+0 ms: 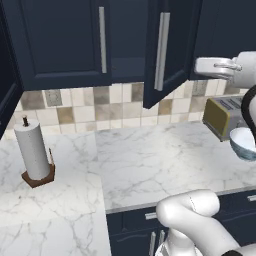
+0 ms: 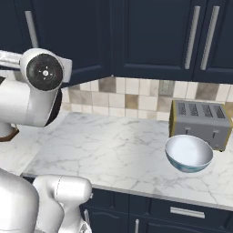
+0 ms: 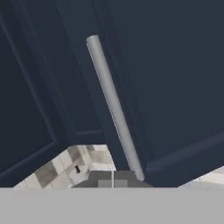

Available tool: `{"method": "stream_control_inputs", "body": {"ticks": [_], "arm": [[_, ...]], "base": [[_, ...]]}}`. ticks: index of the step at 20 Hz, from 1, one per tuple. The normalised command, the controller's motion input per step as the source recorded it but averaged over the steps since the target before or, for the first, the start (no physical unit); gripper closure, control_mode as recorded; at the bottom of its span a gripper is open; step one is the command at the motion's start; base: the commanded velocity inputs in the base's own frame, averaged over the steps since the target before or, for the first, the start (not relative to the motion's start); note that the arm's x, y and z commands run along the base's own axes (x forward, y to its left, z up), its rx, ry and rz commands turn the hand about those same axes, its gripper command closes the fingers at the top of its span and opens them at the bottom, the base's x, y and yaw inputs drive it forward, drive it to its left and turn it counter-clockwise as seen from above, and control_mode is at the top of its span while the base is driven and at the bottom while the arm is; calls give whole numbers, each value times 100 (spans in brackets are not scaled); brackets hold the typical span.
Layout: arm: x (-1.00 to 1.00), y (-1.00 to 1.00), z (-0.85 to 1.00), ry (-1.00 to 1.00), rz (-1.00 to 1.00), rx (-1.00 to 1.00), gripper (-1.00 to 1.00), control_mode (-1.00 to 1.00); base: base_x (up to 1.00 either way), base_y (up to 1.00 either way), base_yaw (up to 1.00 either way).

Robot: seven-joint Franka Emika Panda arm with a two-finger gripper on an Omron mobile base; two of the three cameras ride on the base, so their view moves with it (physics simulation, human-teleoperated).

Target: Open the cabinet and setup a tea strainer by placing it in the bowl upright.

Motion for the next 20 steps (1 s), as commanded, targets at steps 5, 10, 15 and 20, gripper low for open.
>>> {"method": "stream_control_inputs", "body": {"ticks": [5,10,15,20], "arm": [[-39,46,17,2,0,-19,-100,-100],[-4,44,0,8,-7,-16,-100,-100],[0,58,0,26,-6,-37,-100,-100],[11,34,0,16,-24,-41,-100,-100]], "base": [[0,0,0],[0,0,0],[0,0,0],[0,0,0]]}}
